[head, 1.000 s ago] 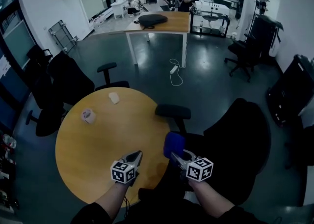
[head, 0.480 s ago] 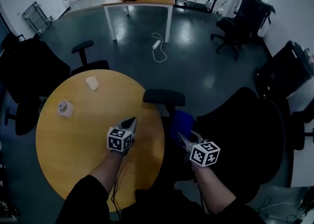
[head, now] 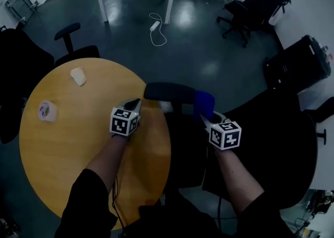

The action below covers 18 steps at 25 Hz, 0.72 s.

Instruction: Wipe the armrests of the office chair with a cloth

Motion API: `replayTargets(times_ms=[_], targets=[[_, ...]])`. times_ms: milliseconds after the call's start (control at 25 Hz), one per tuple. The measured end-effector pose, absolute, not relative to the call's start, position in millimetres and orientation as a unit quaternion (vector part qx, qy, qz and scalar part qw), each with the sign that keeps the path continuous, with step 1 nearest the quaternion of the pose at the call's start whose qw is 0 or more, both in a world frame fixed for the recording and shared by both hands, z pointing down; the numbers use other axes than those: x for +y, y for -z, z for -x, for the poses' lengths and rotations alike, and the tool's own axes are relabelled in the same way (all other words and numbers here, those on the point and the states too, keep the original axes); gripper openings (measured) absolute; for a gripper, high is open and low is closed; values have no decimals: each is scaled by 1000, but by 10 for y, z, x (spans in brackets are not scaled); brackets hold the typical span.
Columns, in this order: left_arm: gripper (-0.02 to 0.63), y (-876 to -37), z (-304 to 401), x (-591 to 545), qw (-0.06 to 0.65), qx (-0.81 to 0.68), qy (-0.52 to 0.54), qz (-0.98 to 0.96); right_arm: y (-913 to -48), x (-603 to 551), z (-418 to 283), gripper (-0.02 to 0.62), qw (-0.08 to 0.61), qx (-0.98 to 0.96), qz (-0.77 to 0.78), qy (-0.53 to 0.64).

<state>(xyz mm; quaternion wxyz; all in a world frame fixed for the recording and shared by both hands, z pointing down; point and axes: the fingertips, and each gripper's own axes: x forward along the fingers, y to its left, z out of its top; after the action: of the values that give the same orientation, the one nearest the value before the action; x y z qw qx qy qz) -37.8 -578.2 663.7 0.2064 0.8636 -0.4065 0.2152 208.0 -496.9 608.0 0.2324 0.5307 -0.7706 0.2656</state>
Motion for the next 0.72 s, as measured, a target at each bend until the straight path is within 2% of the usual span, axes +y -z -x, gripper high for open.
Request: replayTargets(times_ms=[240, 480, 720], targets=[[12, -6753, 268, -5997, 193, -394, -224, -870, -6346, -5358, -2239, 97, 323, -752, -525, -234], [12, -6749, 215, -6151, 168, -384, -232, -878, -6482, -5424, -1918, 97, 392, -739, -511, -197], [12, -6800, 212, -6157, 157, -373, -245, -881, -6513, -5465, -1471, 97, 393, -746, -496, -205]])
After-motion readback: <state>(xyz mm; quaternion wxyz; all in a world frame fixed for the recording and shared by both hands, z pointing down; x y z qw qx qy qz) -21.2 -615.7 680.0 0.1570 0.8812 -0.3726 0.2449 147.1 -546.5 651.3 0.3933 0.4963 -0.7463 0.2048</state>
